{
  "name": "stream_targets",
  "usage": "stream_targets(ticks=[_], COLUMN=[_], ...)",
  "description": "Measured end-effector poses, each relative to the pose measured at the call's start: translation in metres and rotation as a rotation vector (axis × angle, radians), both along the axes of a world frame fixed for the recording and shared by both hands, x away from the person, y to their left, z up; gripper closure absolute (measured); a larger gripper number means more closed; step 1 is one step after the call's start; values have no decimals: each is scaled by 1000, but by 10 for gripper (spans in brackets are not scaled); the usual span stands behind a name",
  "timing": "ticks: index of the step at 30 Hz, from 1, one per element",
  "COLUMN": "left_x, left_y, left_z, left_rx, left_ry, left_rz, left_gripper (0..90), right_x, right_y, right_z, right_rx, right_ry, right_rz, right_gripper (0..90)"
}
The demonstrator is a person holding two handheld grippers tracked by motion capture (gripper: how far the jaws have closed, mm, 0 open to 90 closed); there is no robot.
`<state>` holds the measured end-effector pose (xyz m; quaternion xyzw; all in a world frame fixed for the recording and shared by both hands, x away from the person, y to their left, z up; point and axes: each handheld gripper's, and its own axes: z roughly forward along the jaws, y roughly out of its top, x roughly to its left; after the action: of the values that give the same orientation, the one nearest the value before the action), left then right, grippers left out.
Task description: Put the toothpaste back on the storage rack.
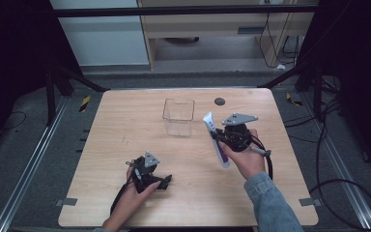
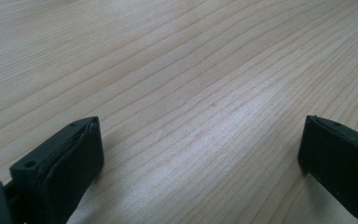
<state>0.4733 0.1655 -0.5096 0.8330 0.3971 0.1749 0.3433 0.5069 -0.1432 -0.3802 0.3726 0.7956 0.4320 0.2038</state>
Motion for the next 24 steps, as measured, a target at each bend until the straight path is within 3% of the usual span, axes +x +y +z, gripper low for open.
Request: stream_targets(ticks=[10,24], left_x=[0,0], left_y=[0,0], left_z=[0,0], left_rx=[0,0], left_ry=[0,1], left_rz=[-1,-2], left_gripper=[0,0], right_x=[1,5], right_y=[7,33], right_z=[-2,-1], right_rx=[77,108], right_ry=[-53,-107], right_rz=[-57,-56], right_gripper=[796,795])
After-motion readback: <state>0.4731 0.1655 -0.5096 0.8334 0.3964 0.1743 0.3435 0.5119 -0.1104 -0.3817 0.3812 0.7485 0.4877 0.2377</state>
